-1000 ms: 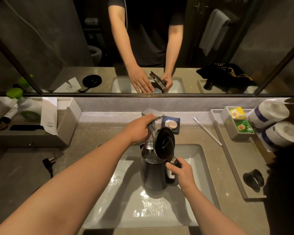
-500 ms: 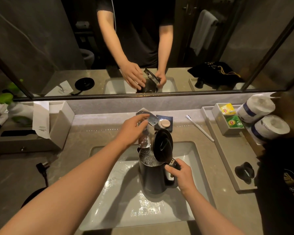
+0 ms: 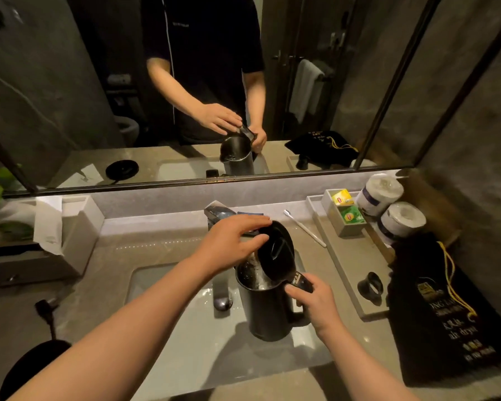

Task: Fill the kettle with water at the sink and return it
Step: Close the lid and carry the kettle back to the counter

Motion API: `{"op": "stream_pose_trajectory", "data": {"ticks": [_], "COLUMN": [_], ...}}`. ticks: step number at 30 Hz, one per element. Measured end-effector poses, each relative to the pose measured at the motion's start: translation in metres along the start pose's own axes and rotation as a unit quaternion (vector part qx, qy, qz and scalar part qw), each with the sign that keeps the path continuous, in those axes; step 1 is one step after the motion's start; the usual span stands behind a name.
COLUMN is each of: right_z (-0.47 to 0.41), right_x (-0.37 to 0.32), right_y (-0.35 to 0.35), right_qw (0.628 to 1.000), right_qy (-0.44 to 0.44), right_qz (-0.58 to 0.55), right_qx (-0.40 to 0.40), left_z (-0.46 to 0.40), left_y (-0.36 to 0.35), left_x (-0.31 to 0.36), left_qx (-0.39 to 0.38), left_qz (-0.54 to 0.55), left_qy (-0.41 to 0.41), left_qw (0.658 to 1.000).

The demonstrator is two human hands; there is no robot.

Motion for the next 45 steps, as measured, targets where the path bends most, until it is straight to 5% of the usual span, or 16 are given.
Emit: {"op": "stream_pose_trajectory", "data": {"ticks": [16,27,33,45], "right_z": [0.017,0.016,0.009,0.001], "right_x": [-0.077,-0.097,-0.113,-0.117], "right_y": [0.013,-0.005,-0.032,-0.170], "right_qw": [0.992,0.986,0.981,0.926], "right_qy": [0.123,0.157,0.156,0.163], "right_qz": [-0.032,-0.052,-0.055,0.056], "right_qx": [0.001,-0.037,-0.103,-0.334], "left_z": [0.036,0.073,0.109,0.240], "left_y": [0.008,0.004,0.012,0.046], "left_x": [0.014,0.021,0.019,-0.014], "left_qx": [0.048,0.039,0.232,0.385], "left_qz": [-0.028,0.072,0.293,0.338], "left_qy": [0.086,0.133,0.193,0.290], "left_qw": [0.995,0.988,0.907,0.808]}}
Point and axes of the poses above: each hand's wrist, its own z-axis away from the middle knuckle, its own y-axis out of the back of the hand, x = y × z, the point moved 3 cm from there along -z, towards the middle knuckle, and after that the axes turned 12 degrees about -x, right-handed, at the moved point
